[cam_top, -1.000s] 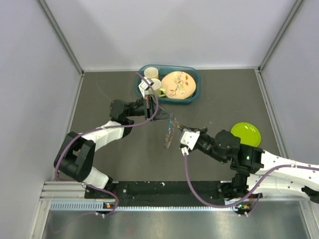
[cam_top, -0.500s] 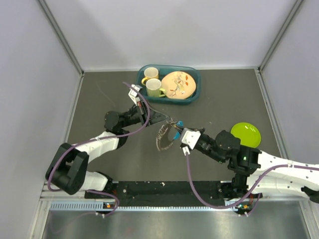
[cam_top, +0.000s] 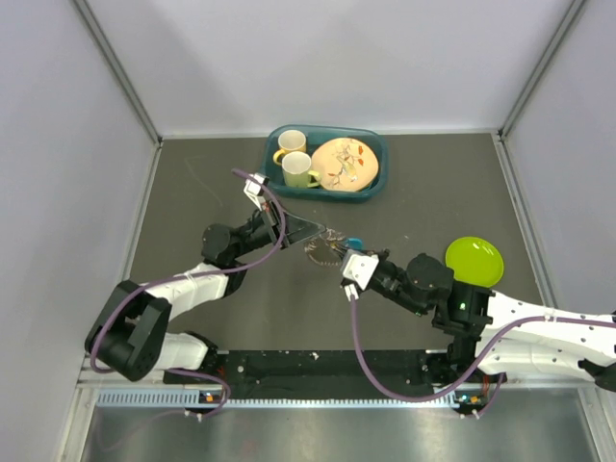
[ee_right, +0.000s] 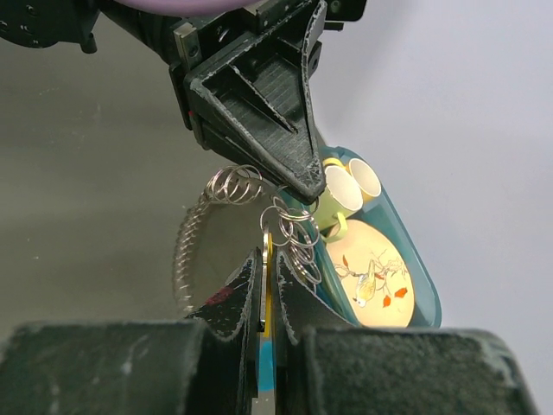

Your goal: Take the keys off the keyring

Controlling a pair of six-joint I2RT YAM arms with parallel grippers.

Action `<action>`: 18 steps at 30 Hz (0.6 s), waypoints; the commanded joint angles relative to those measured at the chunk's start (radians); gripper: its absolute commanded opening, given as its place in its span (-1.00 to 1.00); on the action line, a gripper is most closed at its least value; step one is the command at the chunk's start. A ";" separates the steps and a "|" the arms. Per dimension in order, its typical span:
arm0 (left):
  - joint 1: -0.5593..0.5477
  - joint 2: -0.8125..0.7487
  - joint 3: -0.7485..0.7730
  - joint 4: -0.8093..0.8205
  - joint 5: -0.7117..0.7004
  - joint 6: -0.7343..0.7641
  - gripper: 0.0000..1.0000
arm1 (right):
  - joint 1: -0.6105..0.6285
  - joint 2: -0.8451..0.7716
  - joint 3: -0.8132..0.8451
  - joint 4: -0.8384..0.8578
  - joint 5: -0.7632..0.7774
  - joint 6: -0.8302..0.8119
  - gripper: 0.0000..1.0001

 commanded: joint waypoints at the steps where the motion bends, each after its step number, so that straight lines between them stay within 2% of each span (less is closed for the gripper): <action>1: 0.019 -0.052 0.004 0.229 -0.201 0.049 -1.00 | 0.014 0.005 0.001 0.054 -0.084 0.030 -1.00; 9: -0.003 -0.101 -0.033 0.211 -0.263 0.087 -1.00 | 0.017 0.027 -0.007 0.095 -0.099 0.039 -1.00; 18: -0.021 -0.233 -0.039 0.034 -0.313 0.198 -1.00 | 0.026 0.053 -0.010 0.149 -0.111 0.042 -1.00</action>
